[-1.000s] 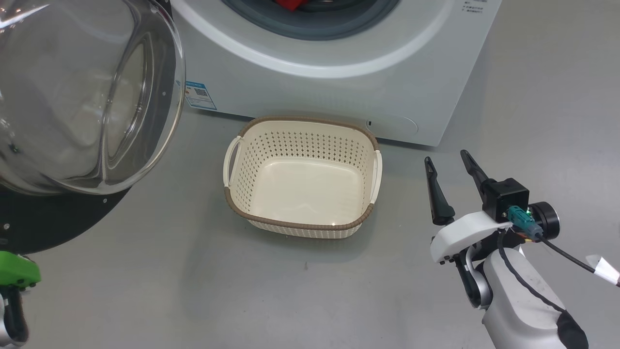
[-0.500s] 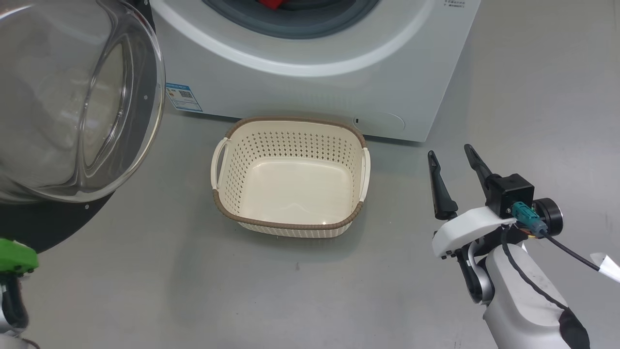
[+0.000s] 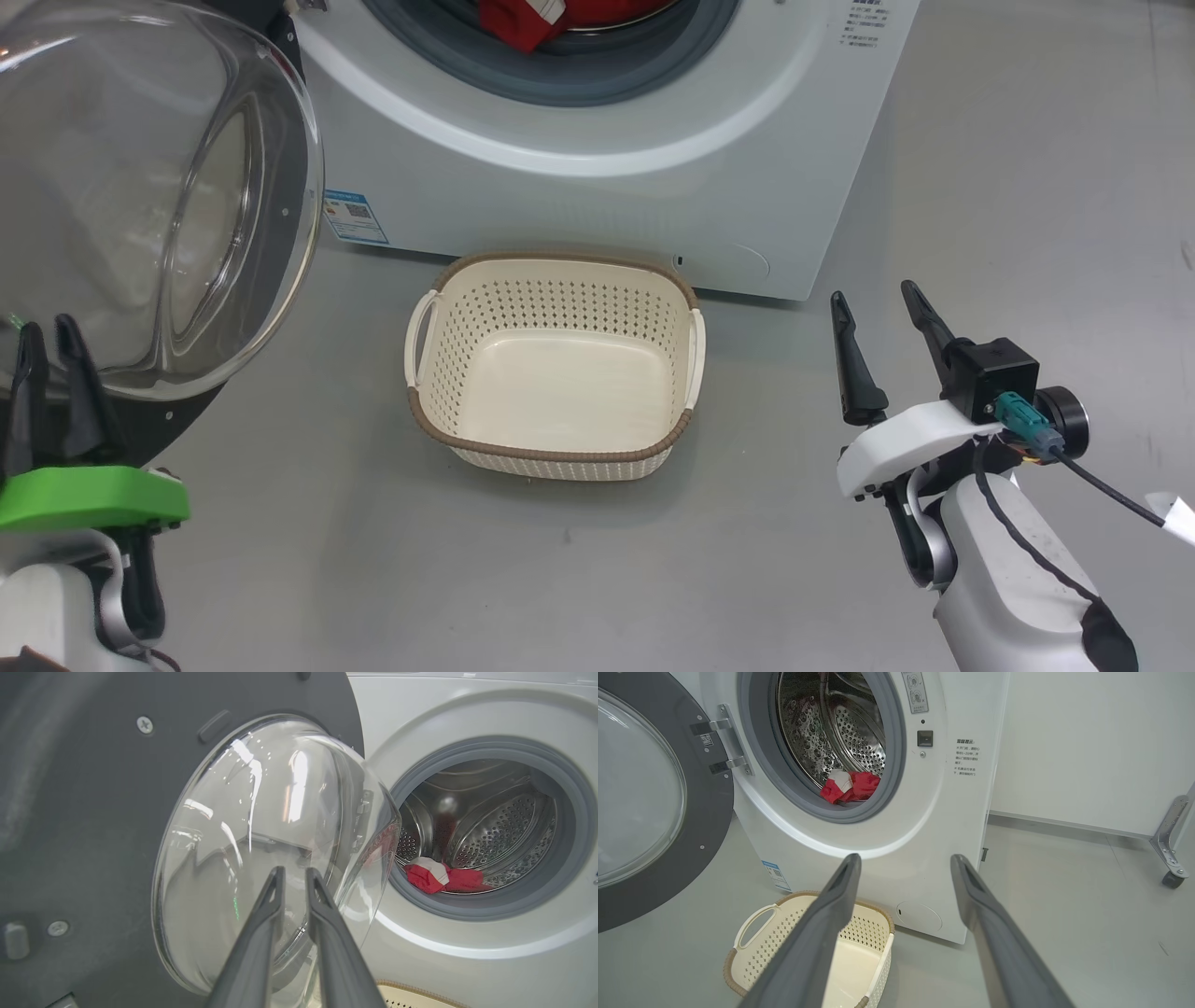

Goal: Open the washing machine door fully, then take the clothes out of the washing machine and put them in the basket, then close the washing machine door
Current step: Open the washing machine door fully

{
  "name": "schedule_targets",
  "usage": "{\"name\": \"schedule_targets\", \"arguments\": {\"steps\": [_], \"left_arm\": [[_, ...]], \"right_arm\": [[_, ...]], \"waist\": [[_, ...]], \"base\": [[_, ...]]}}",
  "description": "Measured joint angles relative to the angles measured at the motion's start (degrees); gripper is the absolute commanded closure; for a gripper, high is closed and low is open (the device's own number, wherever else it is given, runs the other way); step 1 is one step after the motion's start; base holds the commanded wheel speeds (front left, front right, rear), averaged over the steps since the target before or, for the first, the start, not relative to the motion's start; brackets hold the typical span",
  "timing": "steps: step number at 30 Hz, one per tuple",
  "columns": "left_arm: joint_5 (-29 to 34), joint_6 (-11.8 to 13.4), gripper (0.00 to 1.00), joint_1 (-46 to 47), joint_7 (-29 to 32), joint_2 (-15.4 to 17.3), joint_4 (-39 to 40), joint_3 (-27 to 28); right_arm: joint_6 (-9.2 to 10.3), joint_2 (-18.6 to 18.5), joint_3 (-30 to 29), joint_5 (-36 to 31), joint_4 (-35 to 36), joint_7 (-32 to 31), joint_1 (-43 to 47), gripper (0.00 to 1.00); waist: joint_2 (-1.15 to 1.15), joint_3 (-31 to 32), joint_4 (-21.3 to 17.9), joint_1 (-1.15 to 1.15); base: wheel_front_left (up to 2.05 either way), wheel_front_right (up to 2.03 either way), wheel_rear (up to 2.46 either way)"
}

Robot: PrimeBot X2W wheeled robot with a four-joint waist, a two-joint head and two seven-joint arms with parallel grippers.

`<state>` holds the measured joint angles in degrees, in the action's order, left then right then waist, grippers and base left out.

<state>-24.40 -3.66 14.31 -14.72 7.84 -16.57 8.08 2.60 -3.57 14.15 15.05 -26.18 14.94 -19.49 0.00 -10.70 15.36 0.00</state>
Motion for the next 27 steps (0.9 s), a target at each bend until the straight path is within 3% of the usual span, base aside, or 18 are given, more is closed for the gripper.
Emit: {"name": "schedule_targets", "arguments": {"steps": [2, 3, 27], "left_arm": [[0.34, -0.23, 0.25, -0.62, 0.01, -1.09, 0.98, 0.02], [1.00, -0.67, 0.00, -1.63, 0.01, -1.80, 1.67, -0.25], [8.40, -2.77, 0.00, -11.17, 0.01, -3.18, 3.48, -5.90]], "right_arm": [[-0.05, 0.01, 0.12, 0.00, 0.16, 0.00, 0.10, 0.00], [-0.18, 0.03, 0.12, 0.02, 0.32, 0.00, 0.19, 0.00], [-0.90, 0.31, -0.08, 0.24, 3.42, 0.00, 5.40, 0.00]], "waist": [[0.00, 0.35, -0.48, 0.00], [0.00, 0.67, -1.09, 0.00], [0.00, 4.19, -12.96, 0.00]], "base": [[0.00, 0.00, 0.00], [0.00, 0.00, 0.00], [0.00, 0.00, 0.00]]}}
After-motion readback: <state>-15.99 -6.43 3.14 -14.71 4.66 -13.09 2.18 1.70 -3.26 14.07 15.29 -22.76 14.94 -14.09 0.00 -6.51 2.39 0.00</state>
